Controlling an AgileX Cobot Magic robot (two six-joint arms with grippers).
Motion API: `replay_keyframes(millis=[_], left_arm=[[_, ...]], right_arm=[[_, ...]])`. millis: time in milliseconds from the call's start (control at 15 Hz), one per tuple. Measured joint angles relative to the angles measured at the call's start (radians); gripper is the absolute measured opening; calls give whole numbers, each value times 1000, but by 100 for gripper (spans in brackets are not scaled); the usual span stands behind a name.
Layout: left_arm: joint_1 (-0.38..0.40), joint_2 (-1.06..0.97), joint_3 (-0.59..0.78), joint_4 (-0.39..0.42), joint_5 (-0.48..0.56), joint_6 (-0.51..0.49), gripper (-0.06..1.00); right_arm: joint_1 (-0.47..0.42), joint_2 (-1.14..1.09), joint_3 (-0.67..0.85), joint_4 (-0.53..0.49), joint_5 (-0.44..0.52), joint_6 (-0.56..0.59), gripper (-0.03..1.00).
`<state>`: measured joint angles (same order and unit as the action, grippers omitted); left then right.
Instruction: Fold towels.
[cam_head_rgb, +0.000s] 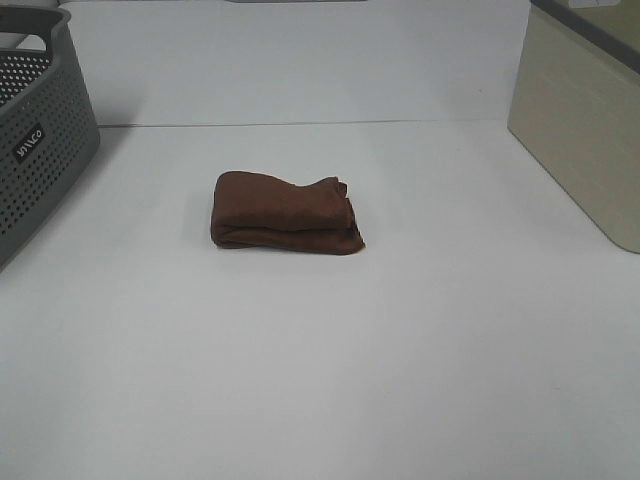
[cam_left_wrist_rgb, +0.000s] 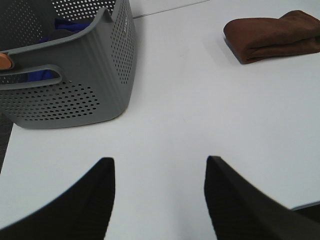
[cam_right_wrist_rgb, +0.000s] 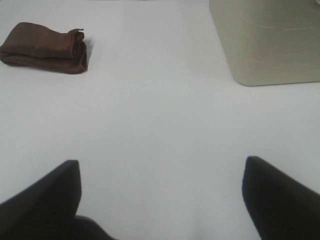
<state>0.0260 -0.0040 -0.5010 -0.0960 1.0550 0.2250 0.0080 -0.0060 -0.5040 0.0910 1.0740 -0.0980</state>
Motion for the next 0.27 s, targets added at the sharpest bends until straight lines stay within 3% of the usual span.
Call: replay_keyframes(millis=[267], left_arm=[[0, 0, 0, 0, 0, 0, 53]], right_arm=[[0, 0, 0, 0, 0, 0, 82]])
